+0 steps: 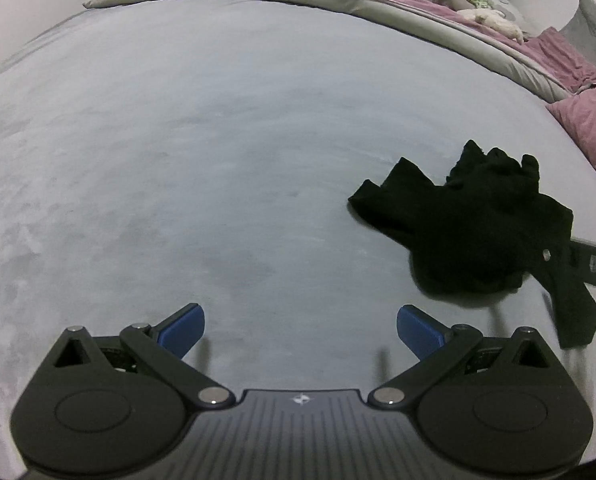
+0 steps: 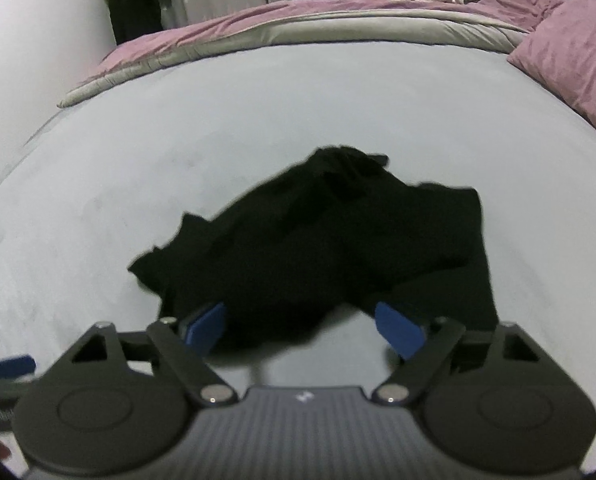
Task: Fold clothes
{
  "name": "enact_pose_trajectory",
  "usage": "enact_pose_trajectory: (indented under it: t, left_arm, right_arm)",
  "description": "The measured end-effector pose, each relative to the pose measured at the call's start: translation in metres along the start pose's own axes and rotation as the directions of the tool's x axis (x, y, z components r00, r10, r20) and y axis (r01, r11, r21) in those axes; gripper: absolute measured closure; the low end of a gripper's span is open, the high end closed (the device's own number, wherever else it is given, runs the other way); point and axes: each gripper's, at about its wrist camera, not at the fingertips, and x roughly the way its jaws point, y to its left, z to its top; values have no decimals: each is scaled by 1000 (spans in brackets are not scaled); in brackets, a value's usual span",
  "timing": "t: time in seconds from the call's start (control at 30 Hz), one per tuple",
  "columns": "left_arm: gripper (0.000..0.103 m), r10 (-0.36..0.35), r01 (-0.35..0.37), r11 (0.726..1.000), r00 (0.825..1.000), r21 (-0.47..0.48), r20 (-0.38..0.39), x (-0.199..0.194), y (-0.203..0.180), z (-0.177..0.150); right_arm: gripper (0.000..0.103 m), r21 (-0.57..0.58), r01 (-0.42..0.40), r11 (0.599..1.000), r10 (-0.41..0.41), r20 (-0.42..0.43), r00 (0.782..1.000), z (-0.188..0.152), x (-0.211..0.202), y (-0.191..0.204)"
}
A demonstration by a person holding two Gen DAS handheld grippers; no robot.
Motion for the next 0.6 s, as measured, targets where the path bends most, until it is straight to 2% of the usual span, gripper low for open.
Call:
enact_pose_trajectory:
  t: [0.17, 0.27, 0.47, 0.6]
  left_arm:
    - [0, -23, 23, 1000, 1000, -17, -12, 3, 1, 1]
    - [0, -31, 30, 999, 999, -27, -14, 3, 3, 1]
    - [0, -41, 40, 999, 999, -33, -18, 2, 2, 1]
    - [0, -45, 44, 999, 999, -27, -19, 1, 2, 2]
  right_arm:
    - [22, 45, -33, 998, 32, 20, 999, 12, 7, 10]
    - [30, 64, -43, 997, 43, 16, 999, 13, 16, 13]
    - [57, 82, -12, 997, 11, 11, 1000, 11, 34, 15]
    - [81, 72, -11, 997, 9, 26, 1000, 7, 35, 16]
